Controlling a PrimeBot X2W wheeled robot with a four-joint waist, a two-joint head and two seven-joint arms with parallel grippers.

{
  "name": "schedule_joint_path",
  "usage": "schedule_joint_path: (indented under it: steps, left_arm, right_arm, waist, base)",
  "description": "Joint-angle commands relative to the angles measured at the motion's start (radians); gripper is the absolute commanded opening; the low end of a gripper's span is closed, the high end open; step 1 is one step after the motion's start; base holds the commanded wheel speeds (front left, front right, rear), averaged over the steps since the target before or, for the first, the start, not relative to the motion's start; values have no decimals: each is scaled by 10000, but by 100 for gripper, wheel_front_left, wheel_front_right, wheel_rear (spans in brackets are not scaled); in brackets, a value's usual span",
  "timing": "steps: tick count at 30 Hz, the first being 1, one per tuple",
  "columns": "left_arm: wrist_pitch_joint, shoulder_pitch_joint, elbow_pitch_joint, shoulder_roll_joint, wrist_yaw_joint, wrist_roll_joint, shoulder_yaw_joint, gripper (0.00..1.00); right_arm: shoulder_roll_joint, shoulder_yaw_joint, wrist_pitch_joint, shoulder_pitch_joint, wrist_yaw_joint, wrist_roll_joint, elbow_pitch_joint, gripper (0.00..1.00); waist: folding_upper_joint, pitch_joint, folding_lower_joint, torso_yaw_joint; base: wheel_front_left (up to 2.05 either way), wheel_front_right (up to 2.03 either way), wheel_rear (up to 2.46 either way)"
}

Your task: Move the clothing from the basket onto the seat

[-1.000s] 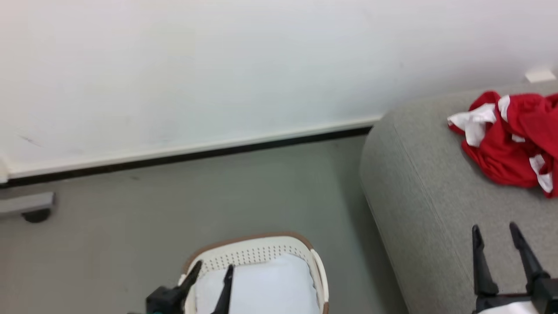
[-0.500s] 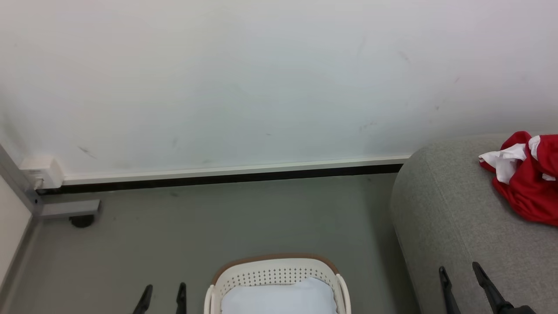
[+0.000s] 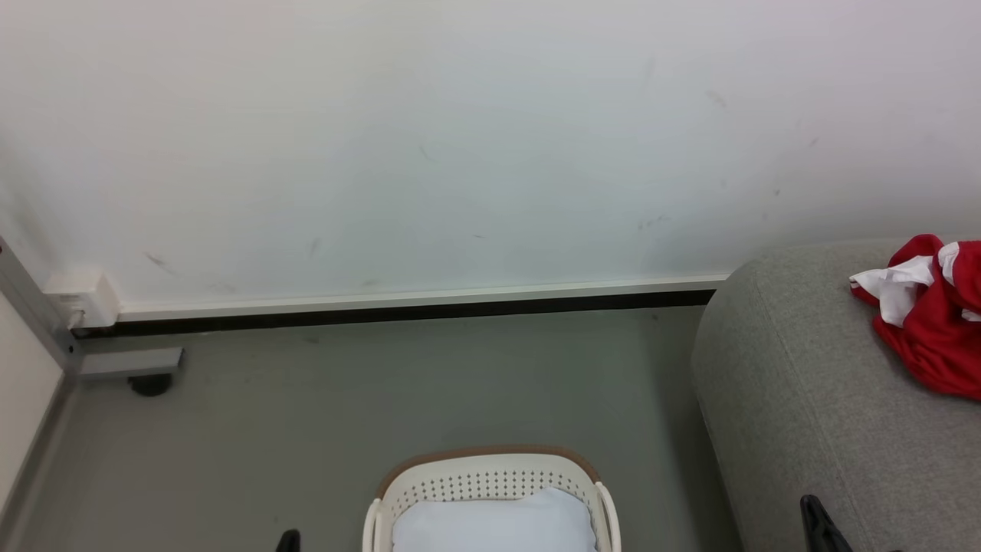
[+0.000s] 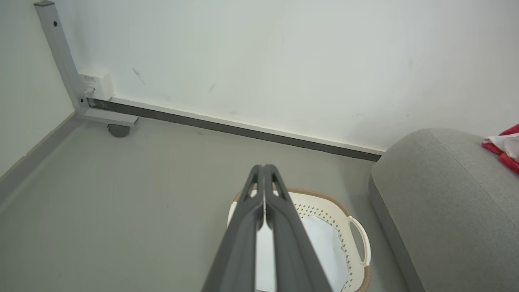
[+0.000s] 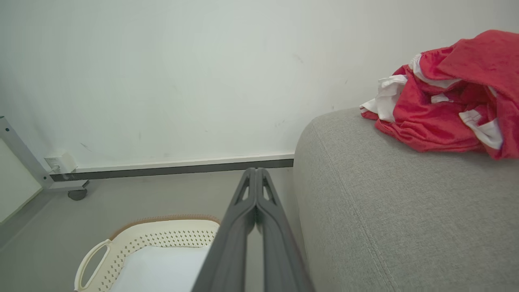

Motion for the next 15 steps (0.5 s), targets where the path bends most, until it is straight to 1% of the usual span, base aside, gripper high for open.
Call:
schedule_joint_path:
  steps: [1,15]
  left_arm:
    - [98,-243,-123,23,-96,-473,192,0]
    - [720,-657,3,-193,-632,-2658,818,0]
  right_arm:
    - [-57,-87,98,-264,-1,553,-178,0]
    - [-74,-323,741,-562,-4,3125,-276,0]
  waist:
    - [-1,11,1,6]
    - [-1,98,1,60]
  base:
    - [0,0,0]
    - [0,0,0]
